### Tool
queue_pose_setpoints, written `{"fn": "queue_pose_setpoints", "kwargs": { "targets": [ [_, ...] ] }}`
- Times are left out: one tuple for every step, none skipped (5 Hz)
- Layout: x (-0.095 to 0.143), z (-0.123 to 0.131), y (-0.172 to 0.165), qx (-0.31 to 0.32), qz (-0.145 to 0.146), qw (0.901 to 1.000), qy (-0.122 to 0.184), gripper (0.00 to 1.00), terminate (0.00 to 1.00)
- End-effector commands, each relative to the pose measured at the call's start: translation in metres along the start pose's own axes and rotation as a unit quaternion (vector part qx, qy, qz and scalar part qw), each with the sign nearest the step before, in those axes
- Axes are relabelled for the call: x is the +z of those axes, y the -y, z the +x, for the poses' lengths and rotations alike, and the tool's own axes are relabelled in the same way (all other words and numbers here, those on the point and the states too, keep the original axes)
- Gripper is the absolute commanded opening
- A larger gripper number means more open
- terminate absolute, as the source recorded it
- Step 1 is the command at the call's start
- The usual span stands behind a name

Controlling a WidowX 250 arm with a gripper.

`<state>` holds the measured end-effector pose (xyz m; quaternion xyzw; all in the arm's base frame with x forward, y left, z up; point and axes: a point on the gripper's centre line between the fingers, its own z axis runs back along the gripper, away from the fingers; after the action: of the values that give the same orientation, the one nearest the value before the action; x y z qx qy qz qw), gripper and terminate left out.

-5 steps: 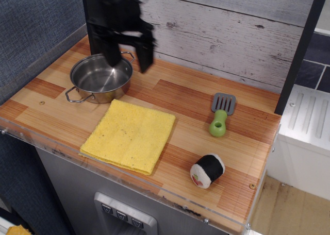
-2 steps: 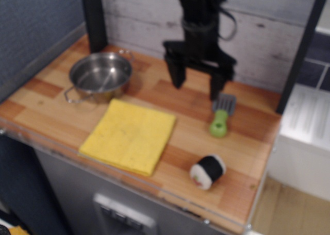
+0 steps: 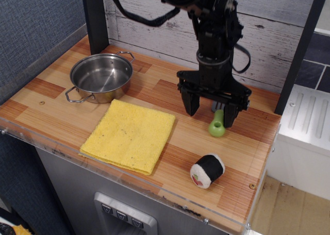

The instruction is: Place the spatula right on top of the napkin.

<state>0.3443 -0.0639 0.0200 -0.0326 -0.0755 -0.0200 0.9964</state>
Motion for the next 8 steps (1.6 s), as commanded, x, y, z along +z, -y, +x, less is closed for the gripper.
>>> {"fn": "queue_pose_setpoints", "kwargs": {
  "targets": [
    [-0.012, -0.003, -0.002, -0.011, 0.000, 0.9999, -0.009, 0.00, 0.00],
    [-0.013, -0.004, 0.003, -0.014, -0.007, 0.9998, -0.016, 0.00, 0.00],
    [0.009, -0.002, 0.001, -0.047, -0.015, 0.9988, -0.009, 0.00, 0.00],
    [0.046, -0.011, -0.014, -0.052, 0.012, 0.9981, 0.031, 0.00, 0.00],
    [0.067, -0.036, -0.043, -0.039, 0.014, 0.9986, 0.032, 0.00, 0.00],
    [0.070, -0.064, -0.072, -0.020, 0.011, 0.9996, 0.015, 0.00, 0.00],
    [0.062, -0.080, -0.091, -0.007, -0.006, 0.9999, -0.008, 0.00, 0.00],
    [0.052, -0.090, -0.101, 0.001, -0.010, 0.9996, -0.028, 0.00, 0.00]
  ]
}}
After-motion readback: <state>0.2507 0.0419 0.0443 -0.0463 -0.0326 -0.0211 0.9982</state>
